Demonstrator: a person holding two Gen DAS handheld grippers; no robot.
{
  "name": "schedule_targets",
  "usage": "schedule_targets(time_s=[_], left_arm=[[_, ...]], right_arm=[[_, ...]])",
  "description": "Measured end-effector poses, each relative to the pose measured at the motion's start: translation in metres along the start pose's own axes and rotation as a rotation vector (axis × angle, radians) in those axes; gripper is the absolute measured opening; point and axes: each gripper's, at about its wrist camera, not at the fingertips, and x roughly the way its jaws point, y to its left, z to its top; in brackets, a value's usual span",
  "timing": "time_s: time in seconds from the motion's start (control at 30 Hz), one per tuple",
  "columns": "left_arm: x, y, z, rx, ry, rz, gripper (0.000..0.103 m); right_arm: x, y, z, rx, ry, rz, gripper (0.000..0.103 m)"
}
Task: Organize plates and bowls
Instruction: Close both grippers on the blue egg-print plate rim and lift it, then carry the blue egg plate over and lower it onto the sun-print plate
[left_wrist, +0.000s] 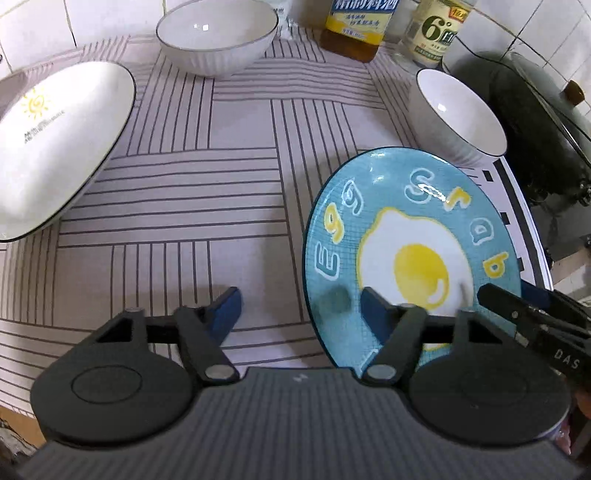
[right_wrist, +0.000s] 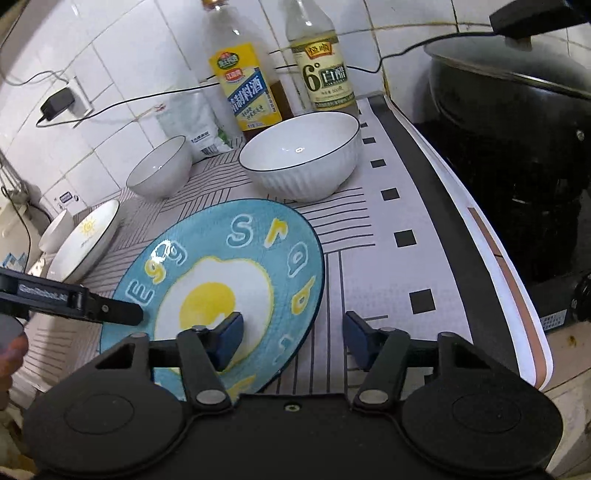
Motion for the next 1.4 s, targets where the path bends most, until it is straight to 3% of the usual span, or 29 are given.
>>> schedule_targets(time_s=[0.07,0.17,0.27,0.37,0.63,0.77,0.87,1.4], left_arm=[[0.000,0.001,0.001,-0.003,0.002,-0.003,0.058],[0.000,-0.002,0.000,0.016,0.026,-0.031,0.038],[0.001,-0.008,-0.001,0.072,0.037,-0.037,0.032],[0.004,-0.013,-0.001,0.083,0.034,-0.064,0.026],[0.003,-0.018,-0.001,0.049,0.036,-0.028,0.027],[0.003,-0.012,0.007,0.001,0.095,-0.024,0.028],[-0.003,-0.009,0.009,-0.001,0.095,-0.012,0.029],[-0.085,0.016,-0.012,-0.006,0.056,0.031,0.029]], right_arm=[[0.001,0.000,0.000,0.008,0.010,0.004,0.045],[0.002,-0.002,0.001,0.033,0.006,-0.020,0.034],[0.002,-0.007,0.002,0.070,0.002,-0.011,0.034],[0.003,-0.009,0.001,0.067,0.002,0.007,0.022],[0.004,-0.018,0.003,0.066,0.036,0.084,0.020],[-0.004,-0.008,0.003,-0.006,0.031,0.098,0.019],[-0.006,0.000,0.004,-0.044,0.038,0.111,0.020],[-0.032,0.046,0.023,-0.122,0.043,0.245,0.020]])
